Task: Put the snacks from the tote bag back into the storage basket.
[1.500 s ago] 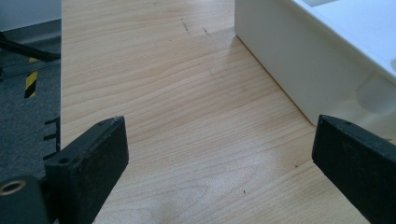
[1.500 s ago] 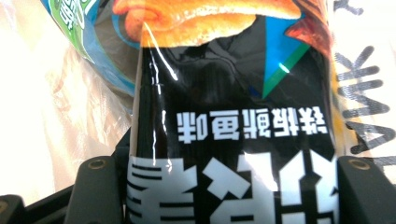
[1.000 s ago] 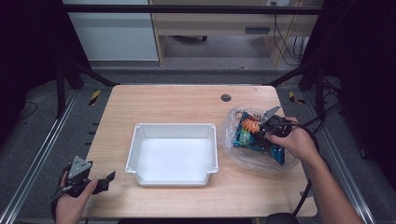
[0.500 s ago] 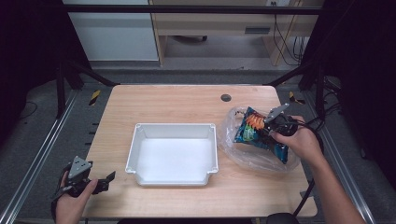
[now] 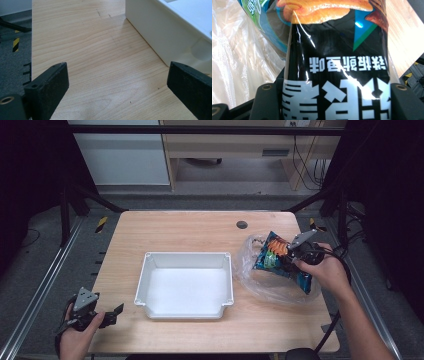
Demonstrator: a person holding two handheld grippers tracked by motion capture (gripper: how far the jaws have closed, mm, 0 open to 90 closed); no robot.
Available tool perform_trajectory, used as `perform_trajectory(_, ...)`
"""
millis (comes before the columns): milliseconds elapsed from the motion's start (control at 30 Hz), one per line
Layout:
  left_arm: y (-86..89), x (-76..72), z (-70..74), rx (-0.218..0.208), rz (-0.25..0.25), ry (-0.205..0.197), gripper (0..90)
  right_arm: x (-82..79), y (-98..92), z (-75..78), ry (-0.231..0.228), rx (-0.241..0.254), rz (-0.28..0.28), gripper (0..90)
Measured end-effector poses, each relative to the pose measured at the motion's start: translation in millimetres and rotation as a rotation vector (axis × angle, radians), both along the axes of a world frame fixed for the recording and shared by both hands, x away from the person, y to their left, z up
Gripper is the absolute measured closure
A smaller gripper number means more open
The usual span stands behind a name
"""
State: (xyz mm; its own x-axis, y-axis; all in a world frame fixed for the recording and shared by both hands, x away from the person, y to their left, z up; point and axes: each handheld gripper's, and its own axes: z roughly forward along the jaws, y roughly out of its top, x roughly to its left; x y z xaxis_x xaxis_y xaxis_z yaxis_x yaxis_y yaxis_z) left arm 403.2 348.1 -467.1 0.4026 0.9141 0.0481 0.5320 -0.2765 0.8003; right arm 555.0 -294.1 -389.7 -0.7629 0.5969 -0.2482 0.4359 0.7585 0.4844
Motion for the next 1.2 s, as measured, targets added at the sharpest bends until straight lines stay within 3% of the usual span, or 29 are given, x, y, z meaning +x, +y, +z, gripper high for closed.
perform_trajectory(500,0.6,-0.1,-0.2,-0.002,0.005,0.004,3.7,-10.7,-7.9,15.7,-0.065,0.065,0.008,39.7)
perform_trajectory(767,0.3,0.0,-0.3,-0.001,0.003,0.003,3.7,-21.4,-0.4,31.0,-0.126,0.105,0.016,39.9)
perform_trajectory(1200,0.6,0.3,-0.6,0.003,0.004,0.006,3.8,-32.9,12.3,45.3,-0.165,0.114,0.034,40.0)
